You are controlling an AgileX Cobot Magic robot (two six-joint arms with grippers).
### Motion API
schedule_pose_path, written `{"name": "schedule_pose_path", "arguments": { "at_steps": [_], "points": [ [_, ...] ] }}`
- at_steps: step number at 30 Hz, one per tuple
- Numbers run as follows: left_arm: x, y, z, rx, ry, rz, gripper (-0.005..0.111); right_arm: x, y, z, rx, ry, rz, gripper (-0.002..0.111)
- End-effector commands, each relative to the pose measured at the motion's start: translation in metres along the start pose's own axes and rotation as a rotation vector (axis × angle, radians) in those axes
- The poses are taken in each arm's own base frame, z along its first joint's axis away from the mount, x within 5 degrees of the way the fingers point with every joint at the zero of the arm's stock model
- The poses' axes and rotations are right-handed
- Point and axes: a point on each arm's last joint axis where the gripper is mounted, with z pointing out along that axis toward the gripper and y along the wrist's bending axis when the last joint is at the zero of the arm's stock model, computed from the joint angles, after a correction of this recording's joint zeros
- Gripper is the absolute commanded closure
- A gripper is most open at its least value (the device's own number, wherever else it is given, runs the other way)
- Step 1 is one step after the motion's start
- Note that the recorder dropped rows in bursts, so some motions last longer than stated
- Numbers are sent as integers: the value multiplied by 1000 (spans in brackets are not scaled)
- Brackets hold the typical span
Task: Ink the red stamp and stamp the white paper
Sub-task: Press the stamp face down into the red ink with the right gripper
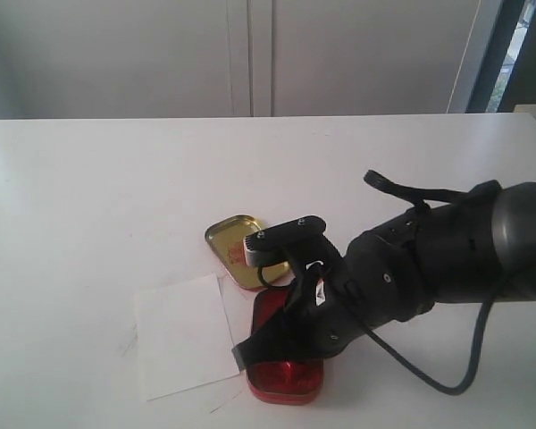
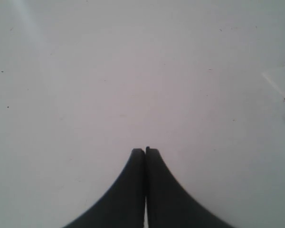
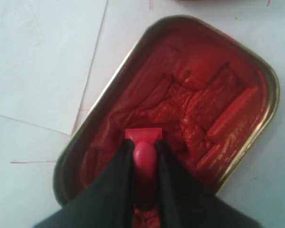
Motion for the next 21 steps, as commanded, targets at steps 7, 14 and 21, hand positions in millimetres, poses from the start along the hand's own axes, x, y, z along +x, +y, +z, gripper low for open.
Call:
{"name": "schedule_pose_path", "arguments": {
  "at_steps": [7,14,21],
  "points": [
    [3,0,1,-1,9,-4,107,35,-9,15,34,146,-1,108],
    [3,0,1,-1,9,-4,107,44,-11,17,41,187,2,108],
    [3,0,1,-1,9,-4,107,48,-12,24,46,219,10,108]
  ]
}}
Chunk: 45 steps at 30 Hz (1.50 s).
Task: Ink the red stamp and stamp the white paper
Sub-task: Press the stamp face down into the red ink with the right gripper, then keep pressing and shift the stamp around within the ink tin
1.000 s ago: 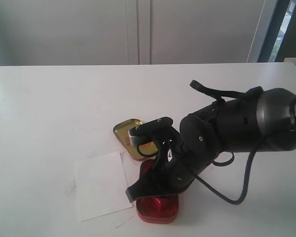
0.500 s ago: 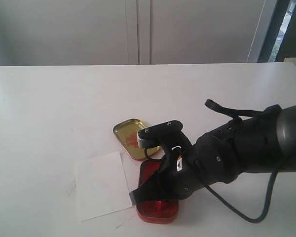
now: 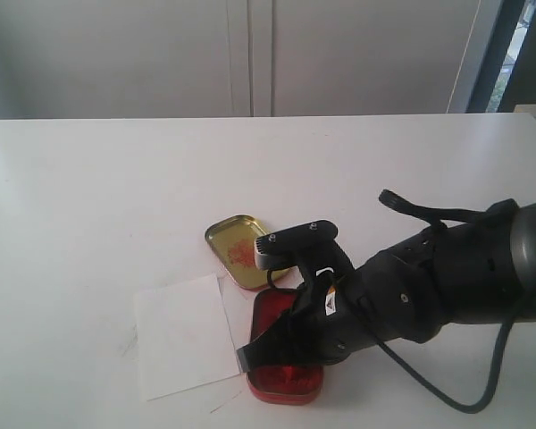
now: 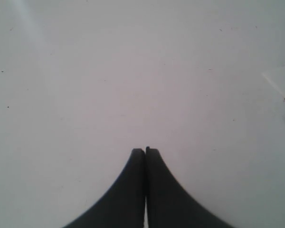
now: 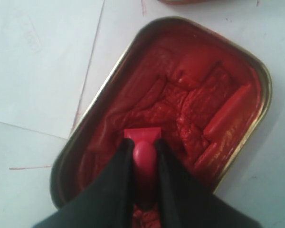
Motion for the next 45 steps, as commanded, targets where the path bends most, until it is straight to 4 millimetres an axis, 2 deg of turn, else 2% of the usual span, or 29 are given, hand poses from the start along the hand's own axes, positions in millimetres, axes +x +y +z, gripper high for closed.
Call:
{"name": "schedule_pose_path", "arguments": {
  "at_steps": [1,9,26,33,38,45],
  "points": [
    [3,0,1,-1,9,-4,107,39,-10,21,53,275,-14,108],
    [3,0,1,-1,9,-4,107,38,-9,22,46,267,15,108],
    [3,0,1,-1,9,-4,107,20,-3,-15,7,129,10,108],
    [3,0,1,-1,9,-4,107,13,-1,-19,-1,89,9,108],
    [3,0,1,-1,9,-4,107,-2,3,-23,-12,38,5,108],
    [3,0,1,-1,9,-4,107,-8,3,-23,-17,-19,3,108]
  ]
}}
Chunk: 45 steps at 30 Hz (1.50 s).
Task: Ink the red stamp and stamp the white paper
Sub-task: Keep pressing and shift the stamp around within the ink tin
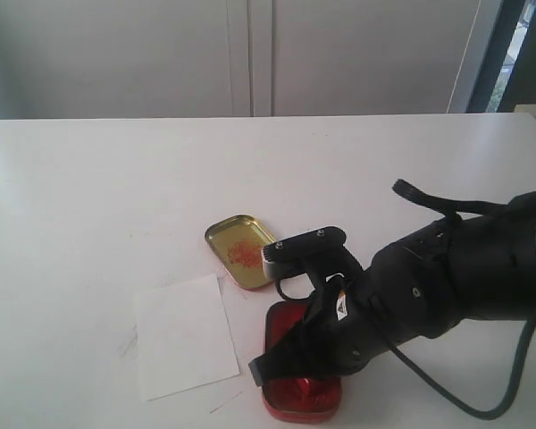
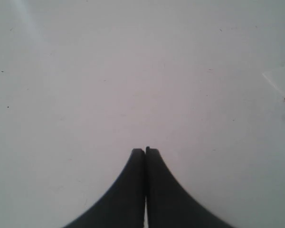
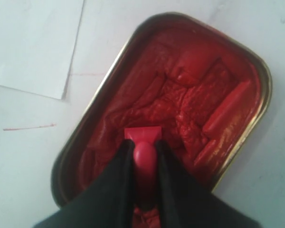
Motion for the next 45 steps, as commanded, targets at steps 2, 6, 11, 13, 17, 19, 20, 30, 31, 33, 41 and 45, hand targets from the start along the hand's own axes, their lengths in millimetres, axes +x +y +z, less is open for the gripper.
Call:
{"name": "schedule_pose_path", "arguments": {
  "at_steps": [2,6,11,13,17,19,20,30,31,33,41,45],
  "points": [
    [3,0,1,-1,9,-4,107,-11,1,-4,-7,-69,-4,108],
    [3,0,1,-1,9,-4,107,-16,3,-5,-11,-87,-7,108],
    [3,0,1,-1,9,-4,107,-16,2,-5,-10,-83,-9,108],
    [3,0,1,-1,9,-4,107,-16,2,-5,-10,-83,-9,108],
    [3,0,1,-1,9,-4,107,-16,2,-5,-10,-83,-9,108],
    [3,0,1,-1,9,-4,107,-16,2,-5,-10,-83,-9,108],
    [3,0,1,-1,9,-4,107,-16,2,-5,-10,-83,-9,108],
    [3,0,1,-1,9,-4,107,-17,3,-9,-13,-94,-10,108],
    [3,0,1,-1,9,-4,107,-17,3,-10,-13,-96,-10,108],
    [3,0,1,-1,9,-4,107,-17,3,-10,-13,-96,-10,108],
    [3,0,1,-1,9,-4,107,-17,3,-10,-14,-98,-10,108],
    [3,0,1,-1,9,-4,107,-18,4,-16,-19,-116,-11,108]
  ]
}}
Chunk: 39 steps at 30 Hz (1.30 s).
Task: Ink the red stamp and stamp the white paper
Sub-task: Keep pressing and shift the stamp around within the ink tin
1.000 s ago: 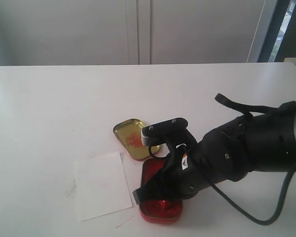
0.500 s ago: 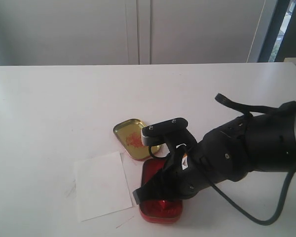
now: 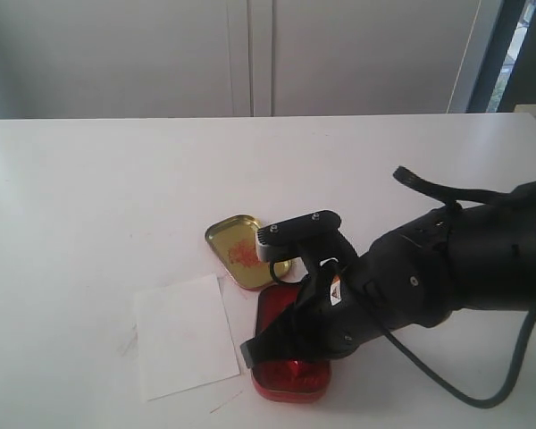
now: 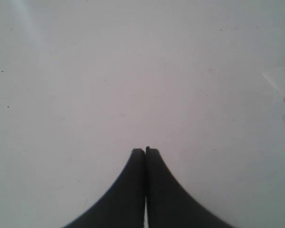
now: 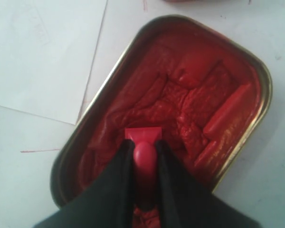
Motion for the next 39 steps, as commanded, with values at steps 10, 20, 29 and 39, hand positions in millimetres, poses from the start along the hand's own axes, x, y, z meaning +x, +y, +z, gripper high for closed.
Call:
{"name": "schedule_pose_path", "arguments": {
  "at_steps": [10,20,29,39],
  "points": [
    [3,0,1,-1,9,-4,107,-8,1,-12,-10,-64,-5,108],
    [3,0,1,-1,9,-4,107,-8,1,-11,-9,-77,-9,108],
    [3,0,1,-1,9,-4,107,-5,-1,1,1,-36,-3,108],
    [3,0,1,-1,9,-4,107,-5,-1,-2,2,-40,-9,108]
  ]
}}
